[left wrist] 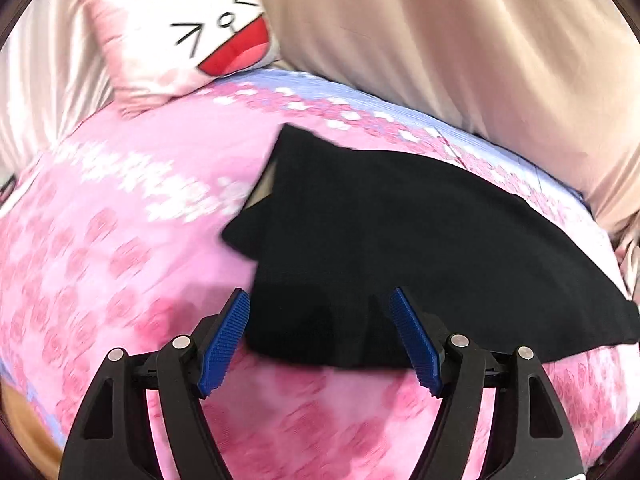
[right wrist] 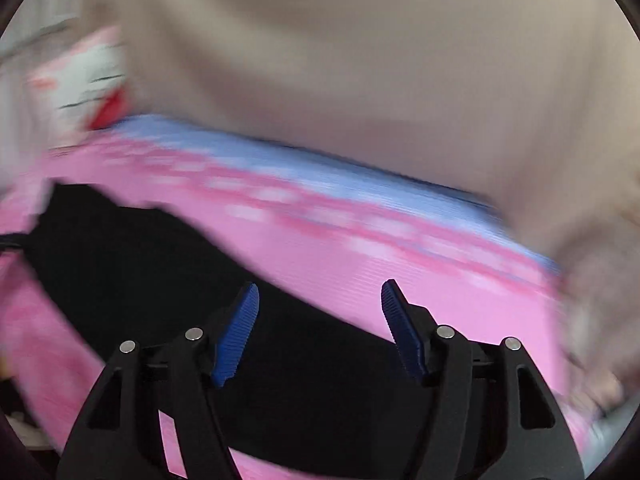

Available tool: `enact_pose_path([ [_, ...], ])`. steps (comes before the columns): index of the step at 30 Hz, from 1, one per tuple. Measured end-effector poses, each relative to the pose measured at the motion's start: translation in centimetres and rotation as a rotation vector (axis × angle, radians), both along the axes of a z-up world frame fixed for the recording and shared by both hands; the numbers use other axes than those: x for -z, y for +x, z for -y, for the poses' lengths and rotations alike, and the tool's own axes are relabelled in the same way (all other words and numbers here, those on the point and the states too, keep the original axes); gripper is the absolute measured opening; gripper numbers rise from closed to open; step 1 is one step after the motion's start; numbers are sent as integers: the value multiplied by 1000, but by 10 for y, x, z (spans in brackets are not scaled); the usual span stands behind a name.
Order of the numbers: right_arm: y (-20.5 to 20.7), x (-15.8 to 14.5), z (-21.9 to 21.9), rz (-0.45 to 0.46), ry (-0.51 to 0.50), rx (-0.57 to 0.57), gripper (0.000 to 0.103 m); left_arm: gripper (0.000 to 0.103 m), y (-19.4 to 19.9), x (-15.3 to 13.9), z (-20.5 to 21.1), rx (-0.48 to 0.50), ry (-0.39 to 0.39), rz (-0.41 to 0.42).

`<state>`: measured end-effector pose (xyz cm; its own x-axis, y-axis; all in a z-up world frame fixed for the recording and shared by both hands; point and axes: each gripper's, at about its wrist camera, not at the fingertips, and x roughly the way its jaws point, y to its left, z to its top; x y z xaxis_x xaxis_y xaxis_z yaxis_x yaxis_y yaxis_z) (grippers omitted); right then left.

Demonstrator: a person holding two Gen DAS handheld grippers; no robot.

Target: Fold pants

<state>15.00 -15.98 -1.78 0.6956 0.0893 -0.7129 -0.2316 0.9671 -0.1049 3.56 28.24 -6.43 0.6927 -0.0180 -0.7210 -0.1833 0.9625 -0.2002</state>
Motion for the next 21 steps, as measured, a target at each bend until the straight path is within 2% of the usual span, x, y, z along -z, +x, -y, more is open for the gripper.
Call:
enact_pose_path([
  [4,74,30,-80,-71,-24,-111,60,74,0,15,-11,-4,-77,-26],
  [6,104,49,-97,-128,-37,-113,57,74,-1,21,-8,21,-116,-27],
  [9,133,78,-112,-231,-21,-116,54,72,8,23,1,64,-90,-16],
  [10,141,89,-118,-269,-9,-126,54,68,11,22,3,71,-77,-17],
  [11,146,97,-125,-295,-17,-138,53,58,17,22,4,84,-70,-20],
  [12,149,106,-135,-315,-43,-152,48,52,22,21,3,87,-53,-24],
  [13,150,111,-142,-321,-63,-167,32,38,29,20,1,87,-44,-24],
  [14,152,112,-151,-326,-72,-181,21,31,33,20,-4,92,-54,-23],
  [16,152,105,-161,-271,-130,-180,10,23,44,19,-16,105,-103,-17],
  [17,156,95,-161,-229,-119,-164,9,21,52,15,-22,112,-105,-11],
  [18,162,90,-157,-209,-94,-138,1,21,60,11,-25,126,-97,-6],
  [19,170,83,-148,-182,-70,-95,0,21,68,5,-26,135,-81,8],
  [21,187,80,-133,-155,-95,-17,0,20,82,-9,-27,137,-17,49],
])
